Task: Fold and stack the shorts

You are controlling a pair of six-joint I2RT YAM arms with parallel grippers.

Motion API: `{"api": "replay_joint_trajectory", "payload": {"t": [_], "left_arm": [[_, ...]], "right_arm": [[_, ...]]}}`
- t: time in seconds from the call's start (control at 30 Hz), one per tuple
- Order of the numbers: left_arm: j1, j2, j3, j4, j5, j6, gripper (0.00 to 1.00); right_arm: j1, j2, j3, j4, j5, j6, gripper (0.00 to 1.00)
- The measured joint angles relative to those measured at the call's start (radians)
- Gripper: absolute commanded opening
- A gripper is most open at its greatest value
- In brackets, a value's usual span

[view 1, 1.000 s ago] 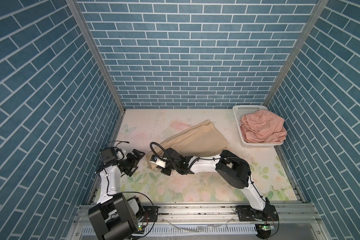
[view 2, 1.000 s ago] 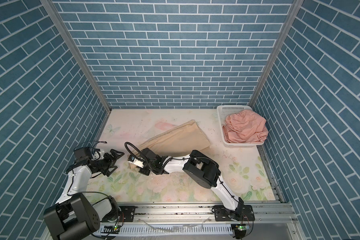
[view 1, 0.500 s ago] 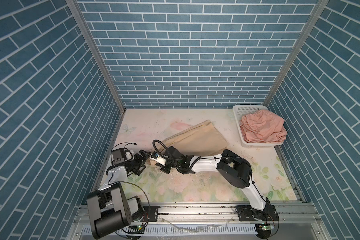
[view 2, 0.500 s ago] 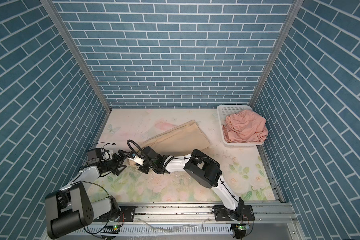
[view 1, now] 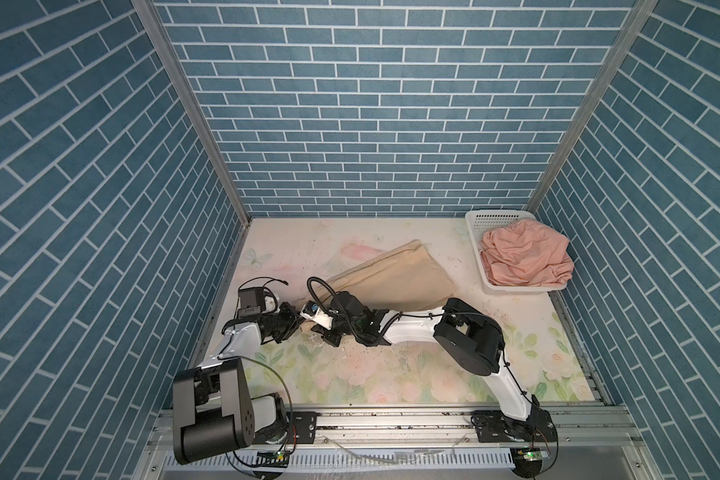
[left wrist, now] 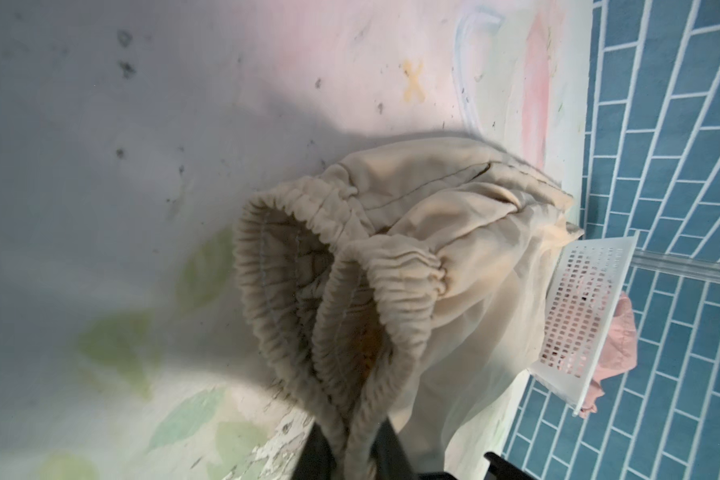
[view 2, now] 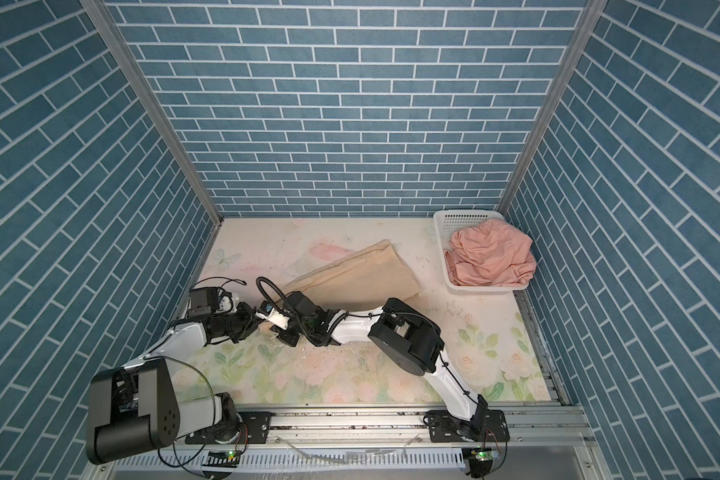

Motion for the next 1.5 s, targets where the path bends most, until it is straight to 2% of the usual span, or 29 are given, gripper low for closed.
{"api": "replay_joint_trajectory", "payload": {"t": [0.17, 0.47, 0.5, 0.53, 0.57, 0.7, 0.83, 0.9, 1.1, 1.27, 1.4, 1.5], "left_arm": [[-0.032, -0.047, 0.075, -0.109, -0.034, 0.038, 0.00], [-0.032, -0.075, 0.243, -0.329, -0.063, 0.133, 0.00], [-0.032, -0.077, 0.276, -0.365, -0.068, 0.151, 0.00], [-0.032, -0.079, 0.304, -0.396, -0.070, 0.164, 0.00], [-0.032, -0.079, 0.340, -0.429, -0.073, 0.180, 0.00], [-0.032, -0.078, 0.470, -0.553, -0.091, 0.244, 0.00], [-0.032, -0.077, 0.555, -0.632, -0.113, 0.289, 0.00], [-0.032, -0.069, 0.583, -0.666, -0.120, 0.306, 0.00], [-0.032, -0.008, 0.645, -0.734, -0.138, 0.347, 0.00], [-0.032, 0.062, 0.708, -0.768, -0.148, 0.377, 0.00], [-0.038, 0.113, 0.750, -0.782, -0.164, 0.394, 0.00], [-0.055, 0.138, 0.774, -0.797, -0.185, 0.406, 0.00]], "right_arm": [[-0.027, -0.118, -0.096, 0.008, -0.049, 0.068, 0.41], [-0.156, -0.488, -0.255, -0.091, -0.106, 0.186, 0.52], [-0.180, -0.520, -0.257, -0.122, -0.109, 0.190, 0.57], [-0.203, -0.545, -0.257, -0.149, -0.108, 0.193, 0.58], [-0.225, -0.566, -0.257, -0.180, -0.108, 0.190, 0.58], [-0.291, -0.589, -0.261, -0.285, -0.100, 0.173, 0.44], [-0.294, -0.567, -0.316, -0.299, -0.110, 0.151, 0.23], [-0.288, -0.510, -0.311, -0.303, -0.135, 0.148, 0.18], [-0.227, -0.323, -0.272, -0.299, -0.214, 0.158, 0.09], [-0.158, -0.183, -0.191, -0.277, -0.286, 0.200, 0.08], [-0.145, -0.154, -0.169, -0.265, -0.311, 0.232, 0.08], [-0.172, -0.155, -0.163, -0.256, -0.315, 0.253, 0.06]]}}
